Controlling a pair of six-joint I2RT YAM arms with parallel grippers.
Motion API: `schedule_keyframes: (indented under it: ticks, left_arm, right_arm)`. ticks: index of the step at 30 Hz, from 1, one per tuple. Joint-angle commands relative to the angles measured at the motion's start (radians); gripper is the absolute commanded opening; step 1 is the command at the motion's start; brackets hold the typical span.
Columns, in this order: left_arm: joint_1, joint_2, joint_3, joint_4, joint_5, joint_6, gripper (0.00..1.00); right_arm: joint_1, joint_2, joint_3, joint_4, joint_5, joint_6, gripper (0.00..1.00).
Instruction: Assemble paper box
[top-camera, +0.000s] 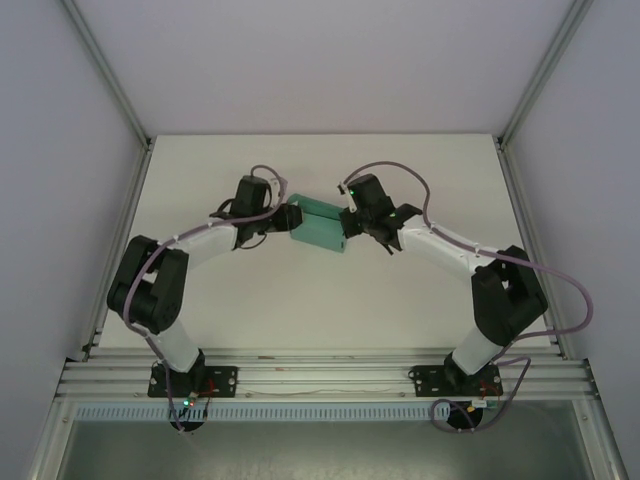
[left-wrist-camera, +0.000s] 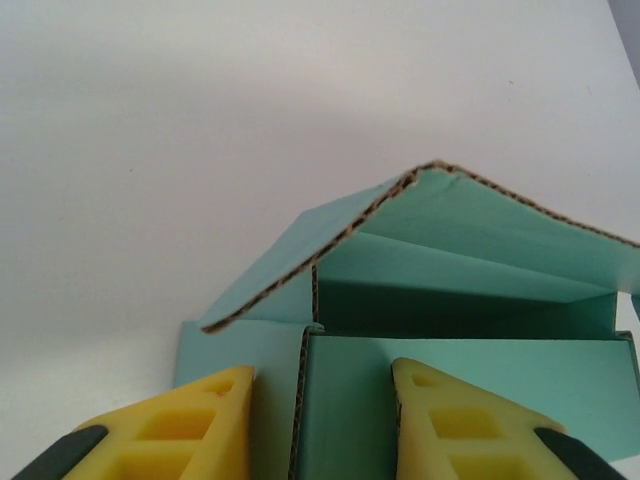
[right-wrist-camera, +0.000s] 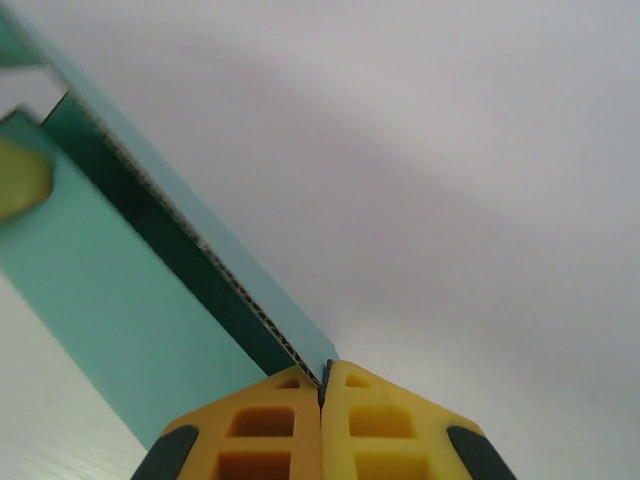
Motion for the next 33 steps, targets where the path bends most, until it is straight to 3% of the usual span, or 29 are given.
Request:
schedule_keyframes:
  ticks: [1, 6, 11, 22, 33]
  left_arm:
    - [-0.070, -0.019, -0.079, -0.037, -0.163, -0.061, 0.34]
    - [-0.095, -0.063, -0.120, -0.020, -0.191, -0.111, 0.34]
    - [-0.110, -0.081, -0.141, 0.012, -0.209, -0.154, 0.35]
    - [-0.135, -0.081, -0.153, 0.047, -0.253, -0.194, 0.35]
    - [-0.139, -0.082, -0.163, 0.056, -0.261, -0.195, 0.35]
  right_arm:
    - [0.012, 0.003, 0.019, 0.007, 0.026, 0.233, 0.00]
    - [0.030, -0.007, -0.007, 0.025, 0.068, 0.325, 0.00]
    - [0.053, 0.009, 0.036, -0.066, 0.171, 0.404, 0.00]
    - [0.086, -0.021, 0.017, -0.102, 0.144, 0.524, 0.00]
    - [0.144, -0.033, -0.044, -0.158, 0.168, 0.449, 0.00]
